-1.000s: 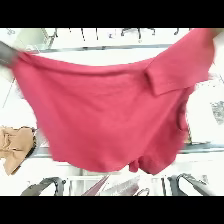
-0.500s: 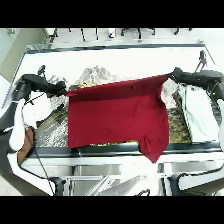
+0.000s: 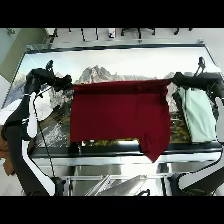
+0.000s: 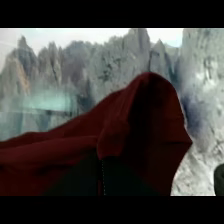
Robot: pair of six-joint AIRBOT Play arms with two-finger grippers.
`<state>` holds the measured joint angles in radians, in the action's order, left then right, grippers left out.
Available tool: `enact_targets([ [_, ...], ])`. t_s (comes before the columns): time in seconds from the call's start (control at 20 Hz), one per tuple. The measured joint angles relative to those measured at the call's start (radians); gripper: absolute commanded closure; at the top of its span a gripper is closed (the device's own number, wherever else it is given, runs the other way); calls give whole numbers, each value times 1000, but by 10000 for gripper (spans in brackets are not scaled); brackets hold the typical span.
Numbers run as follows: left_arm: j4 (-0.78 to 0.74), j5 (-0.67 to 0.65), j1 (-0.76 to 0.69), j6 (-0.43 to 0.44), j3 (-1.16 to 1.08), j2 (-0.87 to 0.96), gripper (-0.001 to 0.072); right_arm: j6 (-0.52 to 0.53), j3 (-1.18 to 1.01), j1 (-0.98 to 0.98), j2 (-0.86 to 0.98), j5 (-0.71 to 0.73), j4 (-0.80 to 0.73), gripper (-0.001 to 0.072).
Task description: Fold the shirts.
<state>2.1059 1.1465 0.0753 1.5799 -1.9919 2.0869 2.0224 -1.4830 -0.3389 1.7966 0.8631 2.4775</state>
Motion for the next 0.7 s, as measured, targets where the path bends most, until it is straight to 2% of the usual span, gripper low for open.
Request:
enact_targets([
  [0.25, -67, 47, -5, -1, 47, 9, 690, -34, 76, 12, 6, 33, -122, 695],
  [0.65, -121, 36, -32, 7, 76, 12, 690, -53, 107, 27, 13, 37, -156, 692],
  [0.7, -122, 36, -39, 8, 76, 12, 688, -58, 107, 30, 13, 37, -154, 638],
])
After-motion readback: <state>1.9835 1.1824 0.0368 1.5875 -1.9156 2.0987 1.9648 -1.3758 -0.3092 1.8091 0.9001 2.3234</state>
